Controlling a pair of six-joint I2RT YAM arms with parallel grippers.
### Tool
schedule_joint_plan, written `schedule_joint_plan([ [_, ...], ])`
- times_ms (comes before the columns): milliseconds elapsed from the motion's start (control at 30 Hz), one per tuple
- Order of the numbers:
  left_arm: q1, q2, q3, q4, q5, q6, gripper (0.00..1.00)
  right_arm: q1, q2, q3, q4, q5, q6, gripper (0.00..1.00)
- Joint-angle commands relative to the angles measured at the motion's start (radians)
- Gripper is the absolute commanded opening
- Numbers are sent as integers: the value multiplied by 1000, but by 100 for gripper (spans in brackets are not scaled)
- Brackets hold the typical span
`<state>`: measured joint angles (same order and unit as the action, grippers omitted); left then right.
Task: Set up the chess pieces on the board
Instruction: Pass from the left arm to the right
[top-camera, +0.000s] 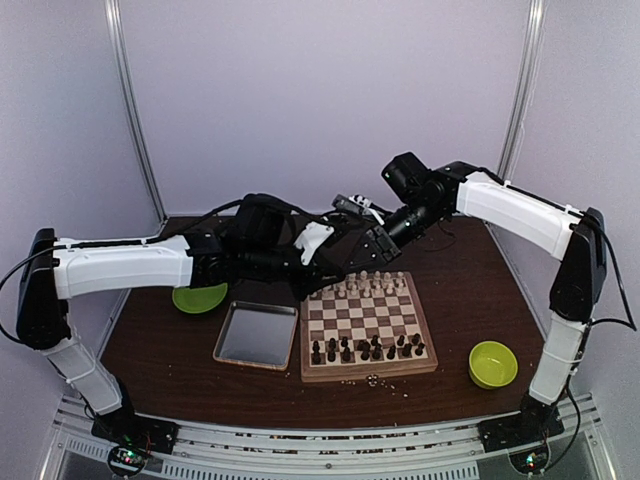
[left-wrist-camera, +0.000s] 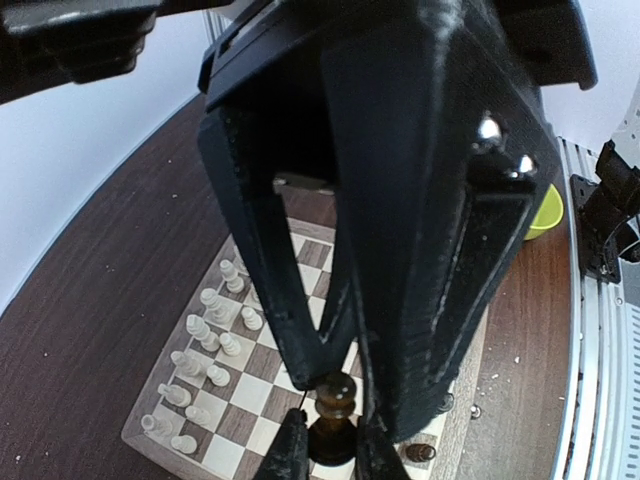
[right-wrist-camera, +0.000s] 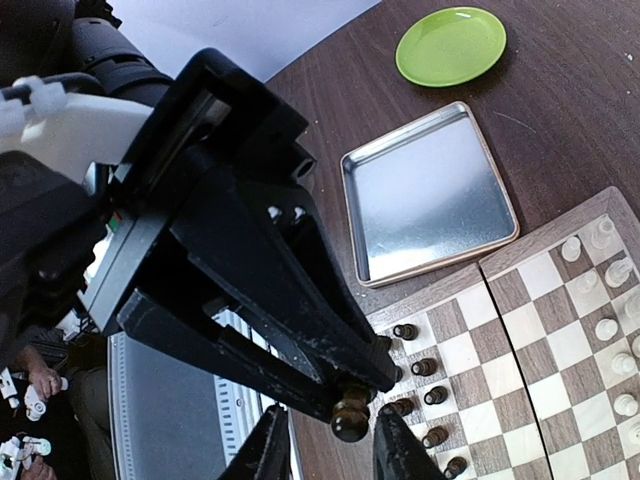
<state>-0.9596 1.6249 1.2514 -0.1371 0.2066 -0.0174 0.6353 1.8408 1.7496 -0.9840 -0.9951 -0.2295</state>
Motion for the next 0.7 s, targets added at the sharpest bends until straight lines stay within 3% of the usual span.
schedule_joint_plan([
  [0,-7,8,34,38,15,-4,5,5,23,27,28,-28,22,28],
  [267,-7,12,36,37,8,0,6,7,25,12,33,-35,19,14],
  [333,-7,15,34,36,2,-1,11,7,22,9,35,-30,17,12],
  [467,-7,11,20,34,-45,-15,31,6,9,4,29,7,-3,9],
  [500,-7,6,12,31,-61,-15,43,4,3,2,25,24,-13,9],
  [533,-7,-3,3,26,-75,-15,84,0,-7,-3,20,39,-23,9],
  [567,-7,-15,-7,20,-93,-13,96,-7,-17,-13,16,54,-35,9],
  [667,-3,-64,-53,16,-143,-6,98,-28,-61,-72,6,146,-107,9],
])
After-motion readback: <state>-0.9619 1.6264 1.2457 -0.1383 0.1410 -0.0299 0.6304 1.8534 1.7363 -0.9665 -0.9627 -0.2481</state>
